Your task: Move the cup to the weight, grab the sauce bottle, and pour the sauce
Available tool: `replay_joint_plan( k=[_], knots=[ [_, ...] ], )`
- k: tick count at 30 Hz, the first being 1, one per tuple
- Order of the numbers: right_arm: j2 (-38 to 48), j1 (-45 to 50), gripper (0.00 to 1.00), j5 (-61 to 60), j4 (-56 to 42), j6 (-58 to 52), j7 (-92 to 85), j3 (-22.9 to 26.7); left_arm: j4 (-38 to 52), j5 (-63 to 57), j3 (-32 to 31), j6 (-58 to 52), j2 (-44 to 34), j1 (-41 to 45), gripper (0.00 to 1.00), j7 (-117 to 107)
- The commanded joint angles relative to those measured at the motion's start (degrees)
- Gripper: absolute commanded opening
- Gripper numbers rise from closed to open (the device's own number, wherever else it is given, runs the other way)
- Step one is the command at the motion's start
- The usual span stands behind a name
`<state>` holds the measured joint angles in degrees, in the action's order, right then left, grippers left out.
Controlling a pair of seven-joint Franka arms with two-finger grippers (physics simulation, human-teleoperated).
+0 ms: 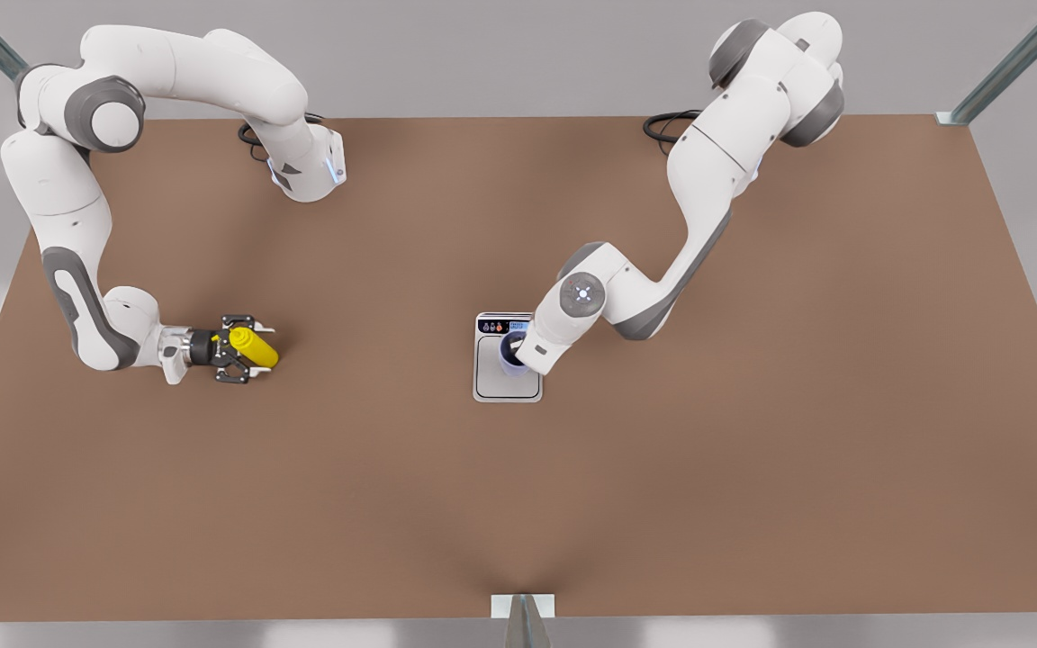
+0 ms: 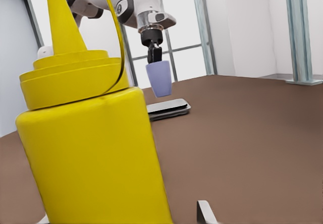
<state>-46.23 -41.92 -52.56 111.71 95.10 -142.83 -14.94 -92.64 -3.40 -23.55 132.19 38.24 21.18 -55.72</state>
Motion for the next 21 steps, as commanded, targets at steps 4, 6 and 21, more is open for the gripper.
replay_joint_plan(
  k=[4, 6, 21],
  knots=[
    [0.0, 0.61, 0.53, -0.97, 0.0, 0.0, 0.27, 0.0, 0.0, 0.68, 0.0, 0.0, 0.17, 0.0, 1.0, 0.18],
    [0.09, 0.7, 0.51, -0.97, 0.0, 0.0, 0.27, 0.0, 0.0, 0.68, 0.0, 0.0, 0.17, 0.0, 1.0, 0.26],
    [21.01, 13.44, 0.46, -1.05, -0.09, 11.33, 24.17, -4.04, 6.49, 13.77, 3.16, -28.72, -16.7, -14.84, 1.0, 3.94]
  ],
)
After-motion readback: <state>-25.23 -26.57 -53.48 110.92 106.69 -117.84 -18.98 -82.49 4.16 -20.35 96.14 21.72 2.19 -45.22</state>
